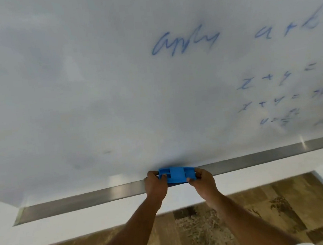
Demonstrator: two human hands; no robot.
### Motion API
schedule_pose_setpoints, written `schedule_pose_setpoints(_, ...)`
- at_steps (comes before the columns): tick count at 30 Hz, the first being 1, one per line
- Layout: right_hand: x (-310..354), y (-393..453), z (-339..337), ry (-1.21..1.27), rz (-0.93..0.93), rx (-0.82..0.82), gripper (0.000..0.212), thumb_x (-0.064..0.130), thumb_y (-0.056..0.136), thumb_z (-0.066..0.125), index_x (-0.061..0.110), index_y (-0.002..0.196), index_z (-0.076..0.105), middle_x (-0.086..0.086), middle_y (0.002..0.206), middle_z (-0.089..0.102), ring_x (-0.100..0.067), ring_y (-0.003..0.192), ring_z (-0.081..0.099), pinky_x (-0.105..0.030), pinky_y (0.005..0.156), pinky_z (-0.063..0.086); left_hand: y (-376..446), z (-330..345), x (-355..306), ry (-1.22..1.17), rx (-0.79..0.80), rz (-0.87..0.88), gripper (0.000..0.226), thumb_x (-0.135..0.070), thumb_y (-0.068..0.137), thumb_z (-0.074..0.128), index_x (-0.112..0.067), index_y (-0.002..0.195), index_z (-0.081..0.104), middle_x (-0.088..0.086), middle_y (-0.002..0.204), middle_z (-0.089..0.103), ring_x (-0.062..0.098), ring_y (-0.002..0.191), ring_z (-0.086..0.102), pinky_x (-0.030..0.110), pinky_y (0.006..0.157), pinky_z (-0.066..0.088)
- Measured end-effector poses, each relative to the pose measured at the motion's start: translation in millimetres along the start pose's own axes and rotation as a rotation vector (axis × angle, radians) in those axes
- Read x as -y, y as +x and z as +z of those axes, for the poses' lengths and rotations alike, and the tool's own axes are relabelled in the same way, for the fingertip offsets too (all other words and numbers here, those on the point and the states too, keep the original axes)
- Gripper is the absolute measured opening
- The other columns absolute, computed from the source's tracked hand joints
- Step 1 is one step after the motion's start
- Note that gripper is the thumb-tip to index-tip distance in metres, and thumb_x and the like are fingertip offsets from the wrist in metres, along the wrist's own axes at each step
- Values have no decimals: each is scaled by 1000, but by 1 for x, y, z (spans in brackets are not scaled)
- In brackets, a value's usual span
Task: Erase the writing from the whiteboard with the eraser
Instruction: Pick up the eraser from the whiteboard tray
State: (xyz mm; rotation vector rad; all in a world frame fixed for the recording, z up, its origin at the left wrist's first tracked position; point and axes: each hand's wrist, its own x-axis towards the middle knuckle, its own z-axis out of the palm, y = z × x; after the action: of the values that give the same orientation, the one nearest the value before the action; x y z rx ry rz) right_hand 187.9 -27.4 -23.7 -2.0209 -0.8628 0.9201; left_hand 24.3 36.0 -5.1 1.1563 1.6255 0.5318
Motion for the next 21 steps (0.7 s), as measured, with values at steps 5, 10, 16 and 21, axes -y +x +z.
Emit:
schedule_pose_setpoints(5,5,-19,-12,96,-63,92,32,13,88,78,16,116,63,1,103,69,-18,100,69,-19,79,55,-27,-8,-9,-124,-85,47,22,-7,107,64,-7,127,55,18,129,61,26,111,67,34,88,64)
schedule_pose_setpoints(10,23,-34,-35,164,-121,162,58,10,87,80,20,137,52,-5,115,67,-19,102,68,-23,84,58,-69,-16,-34,-348,-80,84,22,-3,108,61,-8,125,50,20,125,67,33,110,72,38,84,65)
schedule_pose_setpoints(16,73,-54,-55,33,-424,68,62,44,82,80,32,134,48,7,126,42,-13,106,60,-18,83,55,-102,-44,-78,-435,-153,257,22,-5,108,60,-9,127,51,20,129,67,34,113,73,51,99,64)
schedule_pose_setpoints(21,135,-73,-76,23,-709,-66,57,52,82,77,32,128,49,14,122,50,-9,114,51,-19,92,46,-127,-78,-133,-419,-209,429,19,-8,110,57,-10,129,52,14,125,66,25,106,73,27,77,66)
